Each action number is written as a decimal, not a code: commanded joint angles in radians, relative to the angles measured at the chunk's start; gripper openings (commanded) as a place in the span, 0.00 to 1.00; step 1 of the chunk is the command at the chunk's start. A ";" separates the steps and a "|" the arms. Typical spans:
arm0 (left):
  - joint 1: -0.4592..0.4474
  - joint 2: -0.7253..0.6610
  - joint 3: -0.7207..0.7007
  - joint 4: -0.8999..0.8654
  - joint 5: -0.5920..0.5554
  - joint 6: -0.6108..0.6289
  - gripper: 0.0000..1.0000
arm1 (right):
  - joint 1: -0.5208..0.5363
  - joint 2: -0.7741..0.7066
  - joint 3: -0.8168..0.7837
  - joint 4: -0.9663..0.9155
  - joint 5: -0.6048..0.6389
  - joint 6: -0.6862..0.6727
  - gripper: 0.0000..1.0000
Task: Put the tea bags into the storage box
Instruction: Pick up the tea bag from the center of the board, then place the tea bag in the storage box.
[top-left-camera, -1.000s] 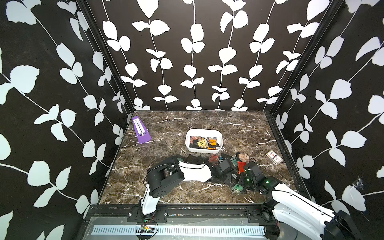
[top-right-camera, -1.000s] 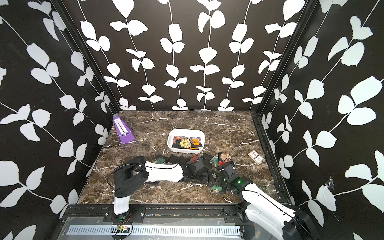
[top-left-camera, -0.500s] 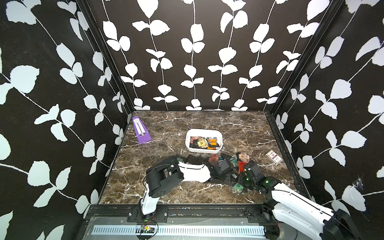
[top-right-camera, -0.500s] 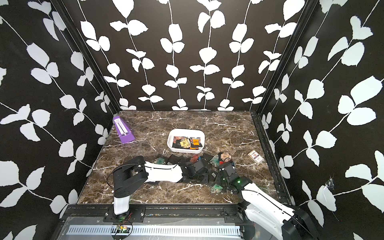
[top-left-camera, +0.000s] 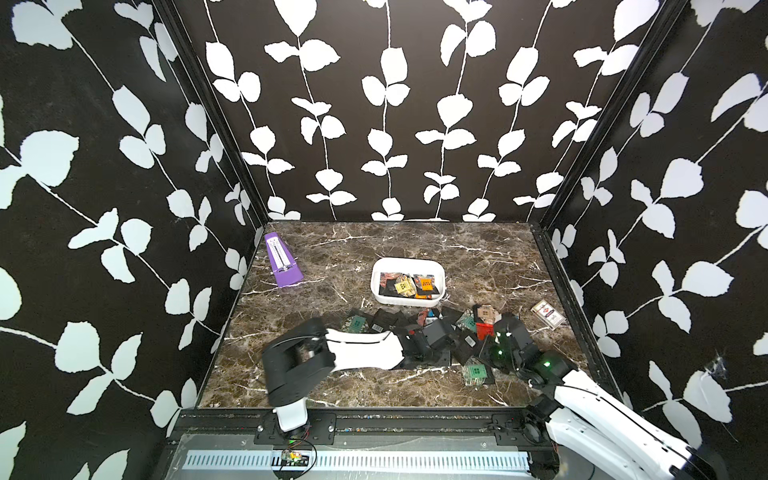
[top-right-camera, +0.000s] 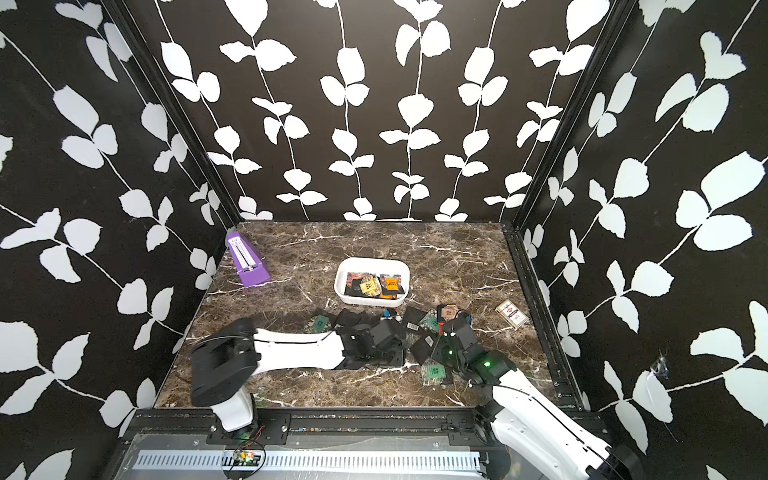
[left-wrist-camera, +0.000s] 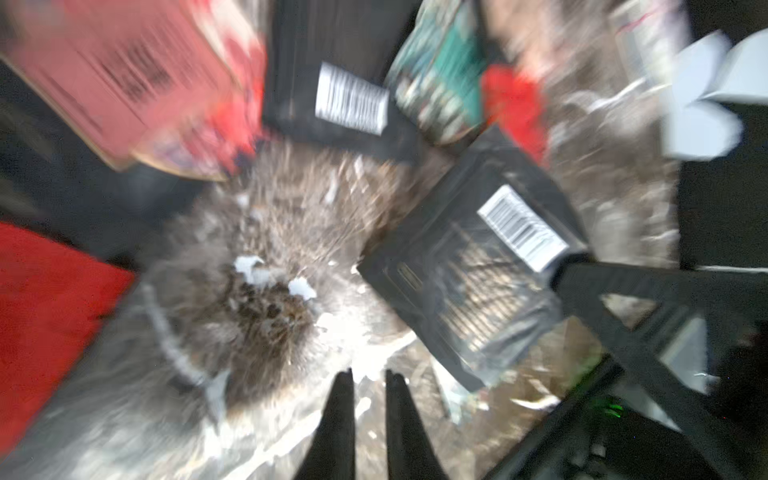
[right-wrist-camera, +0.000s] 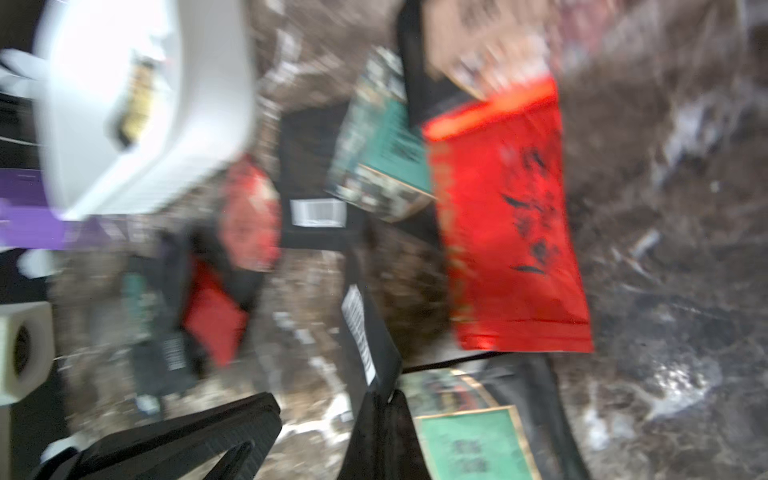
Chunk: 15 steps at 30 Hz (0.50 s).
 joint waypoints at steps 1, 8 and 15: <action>0.004 -0.136 -0.036 -0.030 -0.117 0.060 0.16 | -0.005 -0.006 0.135 -0.057 -0.013 -0.032 0.00; 0.010 -0.408 -0.212 -0.087 -0.352 0.097 0.25 | -0.005 0.161 0.368 -0.035 -0.011 -0.083 0.00; 0.054 -0.590 -0.381 -0.068 -0.404 0.098 0.32 | -0.006 0.465 0.597 0.065 -0.015 -0.142 0.00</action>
